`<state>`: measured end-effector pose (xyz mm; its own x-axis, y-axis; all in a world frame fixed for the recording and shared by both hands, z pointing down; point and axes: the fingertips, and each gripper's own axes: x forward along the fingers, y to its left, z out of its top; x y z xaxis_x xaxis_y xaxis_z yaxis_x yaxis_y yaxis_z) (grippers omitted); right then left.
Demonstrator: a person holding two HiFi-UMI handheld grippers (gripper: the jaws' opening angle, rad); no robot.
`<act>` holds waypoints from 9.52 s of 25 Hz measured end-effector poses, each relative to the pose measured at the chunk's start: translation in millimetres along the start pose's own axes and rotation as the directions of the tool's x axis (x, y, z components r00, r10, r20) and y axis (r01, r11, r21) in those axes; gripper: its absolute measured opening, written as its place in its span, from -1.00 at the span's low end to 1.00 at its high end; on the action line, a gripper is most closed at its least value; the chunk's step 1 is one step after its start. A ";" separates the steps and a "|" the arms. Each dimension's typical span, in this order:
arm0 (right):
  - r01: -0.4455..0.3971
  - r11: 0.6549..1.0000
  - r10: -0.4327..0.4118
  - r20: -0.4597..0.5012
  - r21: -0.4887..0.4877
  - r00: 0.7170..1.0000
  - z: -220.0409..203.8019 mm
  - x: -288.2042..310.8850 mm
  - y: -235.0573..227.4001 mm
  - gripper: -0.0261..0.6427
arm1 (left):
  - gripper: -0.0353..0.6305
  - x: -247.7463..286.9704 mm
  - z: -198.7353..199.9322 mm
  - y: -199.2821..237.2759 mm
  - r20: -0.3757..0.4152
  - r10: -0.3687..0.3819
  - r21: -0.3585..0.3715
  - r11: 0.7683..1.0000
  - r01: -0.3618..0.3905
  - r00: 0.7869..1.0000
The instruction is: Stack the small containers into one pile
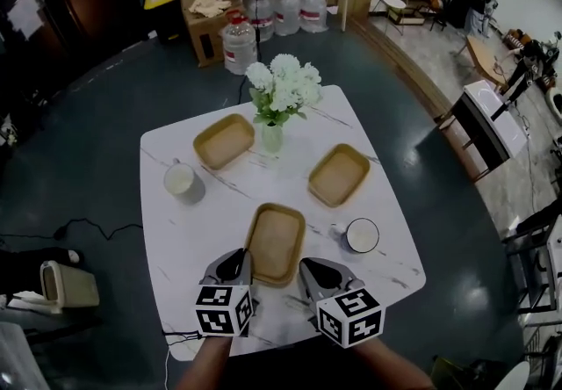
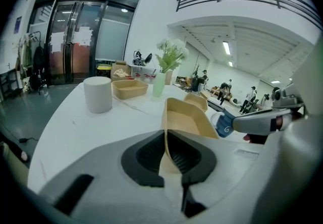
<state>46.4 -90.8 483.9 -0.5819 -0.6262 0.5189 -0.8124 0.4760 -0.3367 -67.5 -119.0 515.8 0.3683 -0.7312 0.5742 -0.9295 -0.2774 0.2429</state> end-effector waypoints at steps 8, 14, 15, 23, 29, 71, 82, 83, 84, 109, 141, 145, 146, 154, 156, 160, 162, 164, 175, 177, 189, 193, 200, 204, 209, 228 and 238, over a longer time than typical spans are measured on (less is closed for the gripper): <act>0.072 0.997 -0.073 0.042 0.038 0.996 15.8 -32.9 -38.3 -0.92 | -0.85 29.9 40.3 -46.5 0.012 -0.108 0.075 0.991 0.107 0.994; 0.131 0.988 -0.136 0.058 0.077 0.989 14.0 -57.1 -71.7 -0.92 | -0.85 56.6 67.0 -81.1 0.015 -0.174 0.111 0.979 0.171 0.985; 0.139 0.987 -0.144 0.062 0.085 0.988 14.1 -61.1 -76.8 -0.92 | -0.85 60.4 70.1 -85.7 0.015 -0.179 0.116 0.977 0.177 0.984; 0.171 0.976 -0.181 0.071 0.134 0.981 16.4 -82.0 -114.3 -0.92 | -0.85 96.9 98.2 -108.3 0.011 -0.204 0.148 0.969 0.200 0.979; 0.156 0.976 -0.167 0.059 0.154 0.984 21.4 -87.7 -133.2 -0.92 | -0.85 126.0 114.5 -114.2 -0.024 -0.206 0.170 0.963 0.207 0.978; 0.133 0.980 -0.139 0.032 0.148 0.990 31.5 -66.3 -152.3 -0.92 | -0.45 163.6 156.8 -120.8 0.081 -0.278 0.261 0.933 0.249 0.957; 0.138 0.983 -0.147 0.075 0.121 0.986 22.6 -67.5 -103.7 -0.92 | -0.91 77.6 124.3 -126.7 0.154 -0.329 0.262 0.923 0.282 0.932; 0.140 0.983 -0.150 0.079 0.119 0.985 22.8 -67.7 -99.2 -0.92 | -0.91 70.5 122.8 -125.2 0.158 -0.331 0.257 0.923 0.285 0.930; 0.143 0.983 -0.153 0.083 0.116 0.985 22.9 -67.7 -94.4 -0.92 | -0.91 63.1 121.2 -123.2 0.163 -0.333 0.255 0.924 0.286 0.929; 0.095 0.995 -0.096 0.120 0.015 0.988 6.0 -38.0 90.2 -0.92 | -0.91 -117.9 47.3 -8.7 0.163 -0.213 0.256 0.952 0.167 0.963; -0.027 0.999 0.029 0.060 -0.040 0.998 79.1 32.9 51.9 -0.92 | -0.91 -30.2 99.7 23.4 0.165 -0.063 0.252 0.968 0.019 0.984; -0.041 0.999 0.042 0.046 -0.035 0.998 81.3 46.9 29.8 -0.92 | -0.91 0.5 104.4 23.6 0.157 -0.040 0.257 0.966 -0.002 0.987; -0.044 0.998 0.045 0.041 -0.033 0.998 82.4 50.8 25.1 -0.92 | -0.91 7.3 106.7 24.4 0.156 -0.034 0.257 0.966 -0.007 0.987; -0.069 0.997 0.069 -0.005 -0.025 0.998 89.6 90.8 0.3 -0.92 | -0.91 52.2 125.7 40.3 0.158 0.007 0.255 0.966 -0.048 0.987; -0.076 0.997 0.075 -0.013 -0.022 0.997 92.1 100.2 -3.7 -0.92 | -0.91 63.3 130.9 44.0 0.158 0.018 0.264 0.963 -0.060 0.987; -0.080 0.997 0.080 -0.030 -0.021 0.996 96.3 117.4 -11.9 -0.92 | -0.88 87.6 141.4 50.0 0.157 0.038 0.283 0.956 -0.082 0.987; -0.084 0.996 0.083 -0.040 -0.020 0.996 96.3 126.2 -15.0 -0.92 | -0.88 99.2 143.7 53.7 0.153 0.045 0.287 0.954 -0.088 0.987; -0.088 0.996 0.088 -0.047 -0.013 0.995 95.8 134.1 -18.5 -0.92 | -0.87 110.1 144.4 57.4 0.148 0.051 0.288 0.953 -0.092 0.988; -0.112 0.993 0.114 -0.104 0.028 0.988 88.6 162.9 -34.1 -0.92 | -0.76 159.6 153.7 77.8 0.085 0.077 0.326 0.940 -0.101 0.993; -0.119 0.992 0.122 -0.118 0.032 0.986 87.5 166.7 -35.0 -0.92 | -0.71 166.0 157.0 82.6 0.063 0.090 0.357 0.928 -0.107 0.994; -0.143 0.987 0.153 -0.155 0.078 0.976 77.8 182.5 -46.0 -0.92 | -0.57 201.3 152.2 98.9 -0.053 0.183 0.508 0.852 -0.131 0.982; -0.154 0.984 0.166 -0.159 0.088 0.973 76.5 181.8 -44.4 -0.92 | -0.57 206.9 147.8 100.9 -0.084 0.218 0.550 0.824 -0.137 0.972; -0.154 0.983 0.168 -0.152 0.095 0.974 78.2 177.7 -44.7 -0.92 | -0.68 211.7 138.5 103.2 -0.152 0.212 0.521 0.847 -0.104 0.965; -0.151 0.984 0.164 -0.142 0.096 0.976 80.5 174.0 -44.2 -0.92 | -0.78 209.6 135.6 97.6 -0.172 0.186 0.501 0.862 -0.077 0.967; -0.148 0.985 0.158 -0.128 0.088 0.979 84.2 166.2 -42.9 -0.92 | -0.82 200.5 139.8 84.7 -0.141 0.158 0.474 0.878 -0.073 0.977; -0.093 0.994 0.094 -0.025 0.056 0.995 88.1 106.8 -15.8 -0.92 | -0.83 115.2 139.6 22.9 -0.004 0.030 0.464 0.885 -0.025 1.000; -0.035 0.998 0.032 0.048 0.057 0.998 107.1 58.5 -22.1 -0.92 | -0.83 68.6 150.7 -44.3 0.029 -0.119 0.484 0.870 0.090 0.992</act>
<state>26.4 -204.1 437.5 -0.6087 -0.6396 0.4695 -0.7925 0.4616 -0.3987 -3.8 -250.8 426.6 0.4756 -0.7109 0.5181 -0.7848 -0.6090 -0.1152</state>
